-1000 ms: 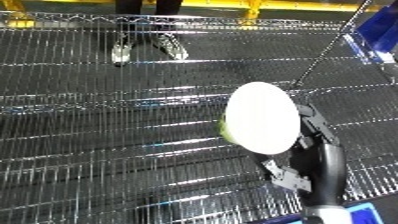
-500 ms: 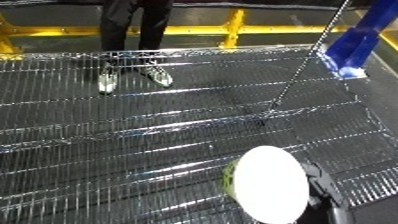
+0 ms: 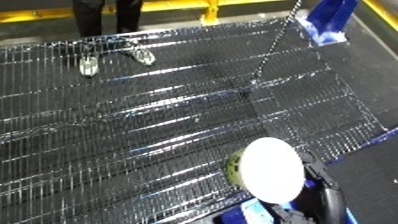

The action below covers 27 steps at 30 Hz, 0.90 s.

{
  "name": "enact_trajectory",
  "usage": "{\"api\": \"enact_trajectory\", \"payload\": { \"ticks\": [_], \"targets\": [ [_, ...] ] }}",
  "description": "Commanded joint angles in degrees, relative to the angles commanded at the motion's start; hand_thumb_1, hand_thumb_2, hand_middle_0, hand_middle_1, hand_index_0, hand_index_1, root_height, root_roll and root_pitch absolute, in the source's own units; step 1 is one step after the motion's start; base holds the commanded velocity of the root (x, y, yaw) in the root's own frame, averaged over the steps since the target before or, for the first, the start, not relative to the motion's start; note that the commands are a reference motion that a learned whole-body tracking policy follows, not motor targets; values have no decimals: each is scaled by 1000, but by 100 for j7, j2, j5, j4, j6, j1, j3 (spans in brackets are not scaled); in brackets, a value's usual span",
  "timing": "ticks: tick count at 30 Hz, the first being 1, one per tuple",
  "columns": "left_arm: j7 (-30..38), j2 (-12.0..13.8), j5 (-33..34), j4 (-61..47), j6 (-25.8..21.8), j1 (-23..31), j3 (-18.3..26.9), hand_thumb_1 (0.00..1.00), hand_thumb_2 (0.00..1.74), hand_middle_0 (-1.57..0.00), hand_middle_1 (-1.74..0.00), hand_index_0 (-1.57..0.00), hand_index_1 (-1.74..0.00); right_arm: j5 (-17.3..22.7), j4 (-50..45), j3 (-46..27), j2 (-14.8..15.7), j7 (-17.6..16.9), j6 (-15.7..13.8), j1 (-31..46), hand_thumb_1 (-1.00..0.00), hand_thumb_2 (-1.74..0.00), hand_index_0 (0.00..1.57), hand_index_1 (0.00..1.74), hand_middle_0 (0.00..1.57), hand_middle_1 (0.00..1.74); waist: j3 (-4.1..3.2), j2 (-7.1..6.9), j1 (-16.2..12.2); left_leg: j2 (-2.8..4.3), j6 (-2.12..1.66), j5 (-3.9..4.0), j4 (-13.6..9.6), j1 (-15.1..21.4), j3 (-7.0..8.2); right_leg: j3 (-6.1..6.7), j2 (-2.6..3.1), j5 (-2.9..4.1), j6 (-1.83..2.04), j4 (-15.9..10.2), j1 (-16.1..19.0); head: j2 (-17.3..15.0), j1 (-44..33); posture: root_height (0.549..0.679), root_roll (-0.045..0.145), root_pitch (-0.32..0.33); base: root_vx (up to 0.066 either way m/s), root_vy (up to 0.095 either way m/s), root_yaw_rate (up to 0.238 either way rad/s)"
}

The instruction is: Pick up the object and place it into the box

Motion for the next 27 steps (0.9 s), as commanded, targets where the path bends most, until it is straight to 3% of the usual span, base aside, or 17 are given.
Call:
{"api": "enact_trajectory", "payload": {
  "ticks": [5,12,18,27],
  "targets": [
    [-7,-21,-33,114,7,53,-8,1000,1740,-1570,-1740,-1570,-1740,121,185,-34,37,-84,-73,205,-1000,-1740,1570,1740,1570,1740,-33,12,-72,47,4,-32,-125,257,76,50,-31,21,42,-157,206,-68,246,659,58,16,25,23,-116],
    [-143,-57,-58,224,-20,213,35,1000,1740,-1570,-1740,-1570,-1740,279,258,-369,-63,-338,-173,576,-1000,-1740,1570,1740,1570,1740,-109,125,-300,57,-8,-8,-336,471,261,127,-35,107,79,-396,277,137,762,663,65,21,-35,42,-177],
    [-294,-137,-114,455,-168,190,24,1000,1740,-1570,-1740,-1570,-1740,457,586,-810,-222,-411,-341,849,-1000,-1740,1570,1740,1570,1740,-136,306,-598,53,-62,58,-524,636,415,252,-9,126,96,-497,290,437,1170,664,71,23,-38,71,-215],
    [-444,-194,-135,657,-294,34,-42,1000,1740,-1570,-1740,-1570,-1740,1332,1873,-1376,-363,-523,-775,1214,-1000,-1740,1570,1740,1570,1740,-152,453,-859,53,-138,49,-513,657,543,331,-7,124,102,-503,238,836,1720,664,80,28,-33,16,-64]
  ]
}}
